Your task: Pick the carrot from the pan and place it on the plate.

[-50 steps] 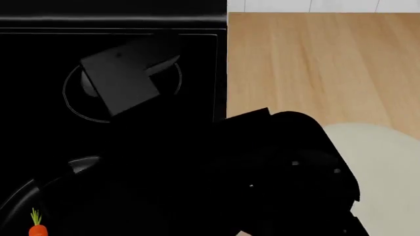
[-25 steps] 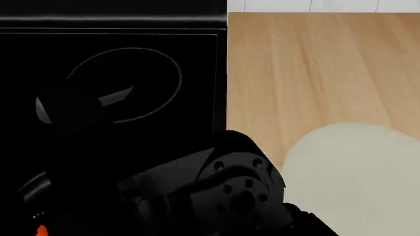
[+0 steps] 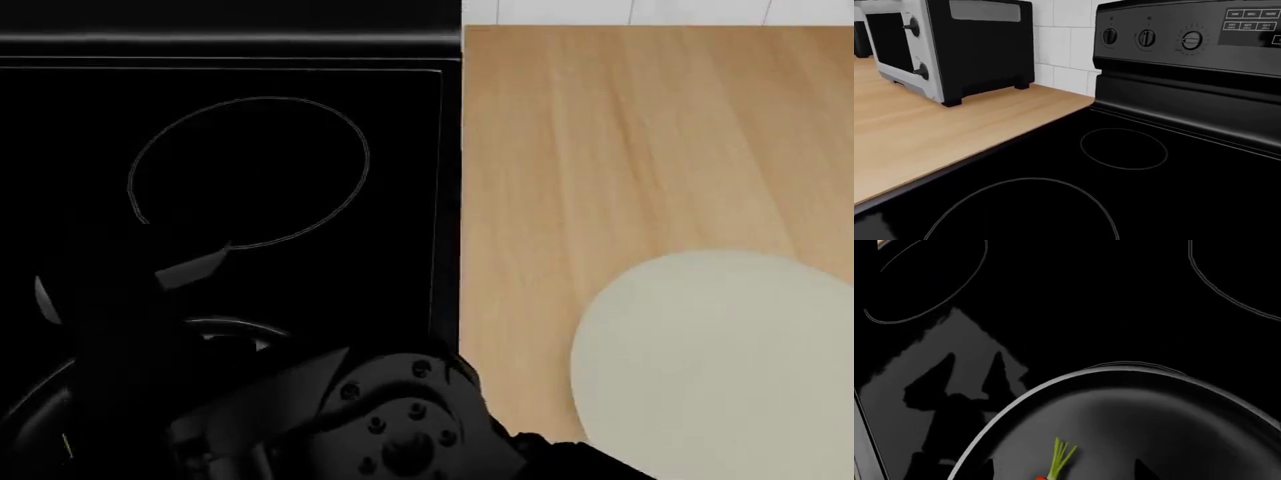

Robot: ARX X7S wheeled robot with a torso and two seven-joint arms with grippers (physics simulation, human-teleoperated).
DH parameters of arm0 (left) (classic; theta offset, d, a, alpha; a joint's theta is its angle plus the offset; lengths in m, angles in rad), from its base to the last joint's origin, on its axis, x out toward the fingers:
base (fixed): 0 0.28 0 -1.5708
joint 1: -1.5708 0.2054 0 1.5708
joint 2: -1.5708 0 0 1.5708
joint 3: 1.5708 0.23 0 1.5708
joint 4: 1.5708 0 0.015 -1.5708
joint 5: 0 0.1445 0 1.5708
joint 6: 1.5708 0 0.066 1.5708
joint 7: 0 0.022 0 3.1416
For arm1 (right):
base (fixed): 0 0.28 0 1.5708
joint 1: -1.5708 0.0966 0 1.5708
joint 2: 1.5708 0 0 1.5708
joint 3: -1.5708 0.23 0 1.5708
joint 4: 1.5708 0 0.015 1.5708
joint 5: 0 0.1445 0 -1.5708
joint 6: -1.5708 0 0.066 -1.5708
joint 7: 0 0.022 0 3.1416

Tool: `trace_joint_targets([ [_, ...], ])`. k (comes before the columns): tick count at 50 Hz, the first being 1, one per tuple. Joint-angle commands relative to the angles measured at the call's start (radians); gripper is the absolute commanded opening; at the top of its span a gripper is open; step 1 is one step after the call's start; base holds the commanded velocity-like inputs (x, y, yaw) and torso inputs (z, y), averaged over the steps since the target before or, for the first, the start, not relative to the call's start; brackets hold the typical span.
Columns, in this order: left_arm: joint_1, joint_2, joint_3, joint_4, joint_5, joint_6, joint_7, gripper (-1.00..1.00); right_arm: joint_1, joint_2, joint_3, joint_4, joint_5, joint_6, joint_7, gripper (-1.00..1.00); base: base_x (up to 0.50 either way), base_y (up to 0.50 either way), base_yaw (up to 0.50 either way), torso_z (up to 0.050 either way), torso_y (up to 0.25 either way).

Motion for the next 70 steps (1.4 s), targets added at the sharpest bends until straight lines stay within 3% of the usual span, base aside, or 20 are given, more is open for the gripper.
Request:
trace_joint_targets([
  [1,0.019,0.02,-0.029,-0.028,-0.039,0.019,-0.029,1.0,-0.014,-0.013,-0.067,-0.027,0.043,-0.058,-0.006,1.0,0.0,0.0,0.0,0.0,0.0],
  [42,0.092,0.007,-0.072,-0.075,-0.214,0.061,-0.145,1.0,-0.053,0.02,-0.196,-0.042,0.045,-0.139,-0.003,1.0,0.0,0.0,0.0,-0.001,-0.002],
  [43,0.093,0.007,-0.075,-0.075,-0.217,0.062,-0.147,1.0,-0.053,0.02,-0.2,-0.046,0.048,-0.139,0.003,-1.0,0.0,0.0,0.0,-0.011,-0.012],
  [70,0.109,-0.004,-0.039,-0.037,-0.252,0.02,-0.183,1.0,0.044,0.091,-0.174,-0.137,-0.06,-0.171,-0.042,-1.0,0.0,0.0,0.0,-0.001,-0.002],
])
